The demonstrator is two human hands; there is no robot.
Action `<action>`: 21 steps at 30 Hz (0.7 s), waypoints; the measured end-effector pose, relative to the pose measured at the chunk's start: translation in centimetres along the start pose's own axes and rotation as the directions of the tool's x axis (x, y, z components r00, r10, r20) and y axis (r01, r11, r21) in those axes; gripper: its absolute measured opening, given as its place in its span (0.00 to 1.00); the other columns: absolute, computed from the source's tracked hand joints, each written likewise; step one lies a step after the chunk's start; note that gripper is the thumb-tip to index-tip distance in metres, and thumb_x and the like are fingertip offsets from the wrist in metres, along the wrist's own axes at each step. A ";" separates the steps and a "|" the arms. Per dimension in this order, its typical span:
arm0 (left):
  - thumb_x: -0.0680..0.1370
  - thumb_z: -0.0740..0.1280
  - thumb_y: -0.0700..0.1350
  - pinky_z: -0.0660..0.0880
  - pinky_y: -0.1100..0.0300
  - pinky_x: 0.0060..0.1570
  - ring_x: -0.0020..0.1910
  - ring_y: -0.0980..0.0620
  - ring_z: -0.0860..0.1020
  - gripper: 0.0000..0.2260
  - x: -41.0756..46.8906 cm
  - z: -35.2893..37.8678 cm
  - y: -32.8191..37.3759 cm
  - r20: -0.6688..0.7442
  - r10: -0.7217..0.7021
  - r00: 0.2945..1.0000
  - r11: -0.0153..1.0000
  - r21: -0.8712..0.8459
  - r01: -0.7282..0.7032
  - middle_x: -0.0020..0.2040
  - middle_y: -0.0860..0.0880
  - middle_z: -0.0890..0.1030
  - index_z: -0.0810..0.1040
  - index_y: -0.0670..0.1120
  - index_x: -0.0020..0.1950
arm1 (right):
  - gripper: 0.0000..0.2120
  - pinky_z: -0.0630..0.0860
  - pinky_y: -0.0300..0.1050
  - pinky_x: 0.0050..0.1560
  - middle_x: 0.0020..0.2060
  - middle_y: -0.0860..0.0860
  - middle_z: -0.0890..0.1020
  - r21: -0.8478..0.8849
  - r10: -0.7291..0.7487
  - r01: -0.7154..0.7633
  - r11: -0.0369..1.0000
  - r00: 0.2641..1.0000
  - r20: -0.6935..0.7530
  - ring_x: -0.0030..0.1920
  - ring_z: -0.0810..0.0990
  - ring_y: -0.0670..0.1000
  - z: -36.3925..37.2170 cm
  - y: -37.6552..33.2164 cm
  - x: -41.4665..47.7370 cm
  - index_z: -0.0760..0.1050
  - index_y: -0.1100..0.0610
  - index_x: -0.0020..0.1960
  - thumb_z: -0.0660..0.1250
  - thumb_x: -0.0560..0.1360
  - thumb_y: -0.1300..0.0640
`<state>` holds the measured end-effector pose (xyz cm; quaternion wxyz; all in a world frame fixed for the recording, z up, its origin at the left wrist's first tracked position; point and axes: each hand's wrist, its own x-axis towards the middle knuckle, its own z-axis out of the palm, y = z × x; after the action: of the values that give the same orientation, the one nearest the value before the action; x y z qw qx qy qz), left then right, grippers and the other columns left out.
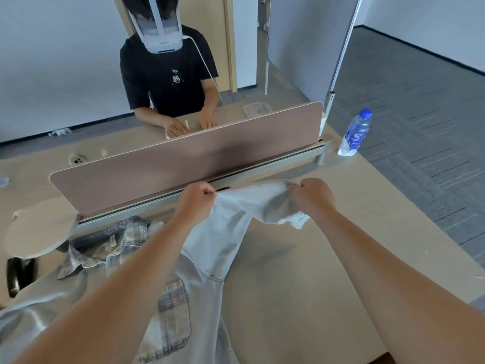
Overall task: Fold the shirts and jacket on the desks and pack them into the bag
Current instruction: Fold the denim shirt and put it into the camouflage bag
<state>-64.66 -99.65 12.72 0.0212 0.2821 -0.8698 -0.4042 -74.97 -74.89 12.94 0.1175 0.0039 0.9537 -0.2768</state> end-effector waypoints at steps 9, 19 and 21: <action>0.80 0.63 0.41 0.64 0.59 0.32 0.43 0.47 0.82 0.10 -11.6 -10.2 -10.1 0.076 -0.070 0.995 0.945 -0.314 0.090 0.32 0.48 0.81 0.83 0.46 0.44 | 0.18 0.57 0.44 0.32 0.28 0.49 0.63 0.594 0.155 -0.217 0.774 0.976 0.155 0.32 0.62 0.52 2.9 -2.3 -20.8 0.60 0.52 0.30 0.66 0.70 0.65; 0.78 0.63 0.38 0.75 0.49 0.46 0.42 0.47 0.77 0.10 -20.2 -11.6 -19.5 0.245 -0.074 0.967 0.920 -0.357 0.161 0.39 0.50 0.78 0.82 0.49 0.43 | 0.13 0.65 0.44 0.33 0.33 0.54 0.70 0.596 0.329 -0.394 0.700 0.918 0.220 0.35 0.67 0.53 11.5 -1.7 -37.0 0.67 0.57 0.34 0.65 0.72 0.71; 0.76 0.64 0.41 0.71 0.51 0.41 0.39 0.50 0.71 0.07 -21.1 -10.6 -20.8 0.272 -0.087 0.958 0.926 -0.332 0.179 0.37 0.48 0.73 0.76 0.48 0.38 | 0.13 0.62 0.44 0.33 0.34 0.54 0.68 0.611 0.328 -0.412 0.677 0.911 0.250 0.36 0.65 0.53 13.0 -1.0 -38.6 0.66 0.56 0.35 0.64 0.70 0.71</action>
<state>-34.25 -106.95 9.01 -0.0668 0.2789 -0.7571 -0.5869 -34.64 -80.35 11.55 0.2191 0.2210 0.7674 -0.5607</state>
